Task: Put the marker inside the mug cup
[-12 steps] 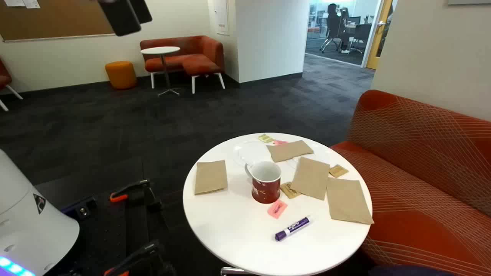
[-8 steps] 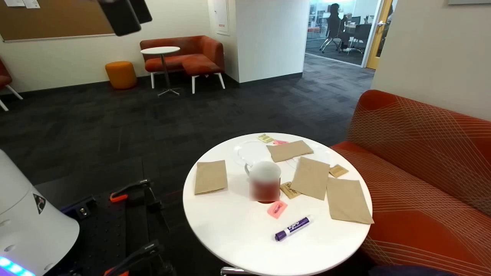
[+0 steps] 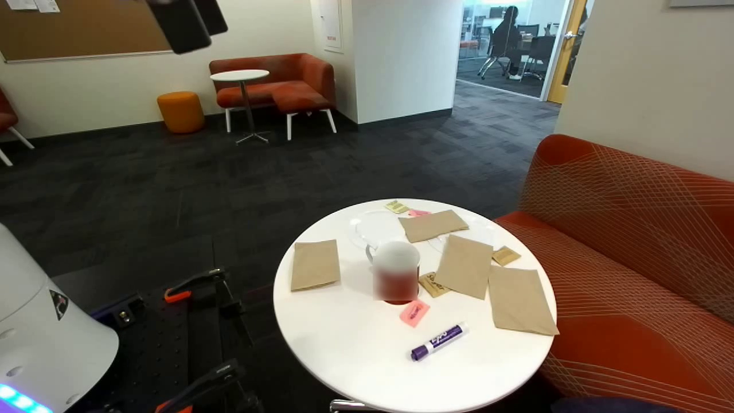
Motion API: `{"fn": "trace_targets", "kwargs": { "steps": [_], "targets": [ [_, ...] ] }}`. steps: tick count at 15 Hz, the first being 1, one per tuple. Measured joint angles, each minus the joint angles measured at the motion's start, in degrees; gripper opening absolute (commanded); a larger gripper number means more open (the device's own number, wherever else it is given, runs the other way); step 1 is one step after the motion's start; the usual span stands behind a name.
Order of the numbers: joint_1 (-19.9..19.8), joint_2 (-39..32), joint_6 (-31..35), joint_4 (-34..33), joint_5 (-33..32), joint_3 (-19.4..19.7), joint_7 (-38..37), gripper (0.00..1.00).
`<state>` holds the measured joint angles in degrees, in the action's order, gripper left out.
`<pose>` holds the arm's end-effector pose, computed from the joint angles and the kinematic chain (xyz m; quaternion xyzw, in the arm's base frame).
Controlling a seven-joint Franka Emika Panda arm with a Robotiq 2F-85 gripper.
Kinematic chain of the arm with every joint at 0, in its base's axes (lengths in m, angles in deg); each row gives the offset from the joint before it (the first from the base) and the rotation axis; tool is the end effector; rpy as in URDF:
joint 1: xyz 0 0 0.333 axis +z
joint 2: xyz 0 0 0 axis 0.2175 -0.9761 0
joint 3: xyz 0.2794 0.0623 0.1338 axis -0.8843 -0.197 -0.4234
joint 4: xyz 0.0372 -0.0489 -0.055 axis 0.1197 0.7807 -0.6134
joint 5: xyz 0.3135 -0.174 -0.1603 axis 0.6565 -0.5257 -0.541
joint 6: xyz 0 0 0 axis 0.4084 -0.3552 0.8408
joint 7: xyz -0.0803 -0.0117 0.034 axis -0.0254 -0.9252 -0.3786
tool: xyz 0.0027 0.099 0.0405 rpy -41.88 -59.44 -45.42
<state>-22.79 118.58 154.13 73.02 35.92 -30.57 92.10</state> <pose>0.2675 -0.1296 0.5408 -0.9895 0.1032 -0.0999 0.0132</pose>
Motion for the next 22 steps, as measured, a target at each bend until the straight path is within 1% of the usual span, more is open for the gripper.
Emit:
{"fn": "trace_targets", "kwargs": {
  "steps": [3, 5, 9, 12, 15, 22],
  "targets": [
    [0.0, -1.2, 1.6, 0.1, -2.0, 0.4, 0.1, 1.0],
    [0.0, -3.4, 3.7, 0.1, -3.7, 1.6, 1.8, 1.0],
    [0.2, -9.7, 9.4, 0.1, -5.2, 5.3, 8.9, 1.0],
    [1.2, -15.4, 15.1, 0.2, -5.2, 7.1, 14.4, 1.0],
    [2.4, -21.2, 20.9, 0.4, -5.2, 7.3, 17.0, 1.0],
    [3.3, -34.0, 34.8, 0.7, -4.4, 5.9, 16.8, 1.0]
  ]
}}
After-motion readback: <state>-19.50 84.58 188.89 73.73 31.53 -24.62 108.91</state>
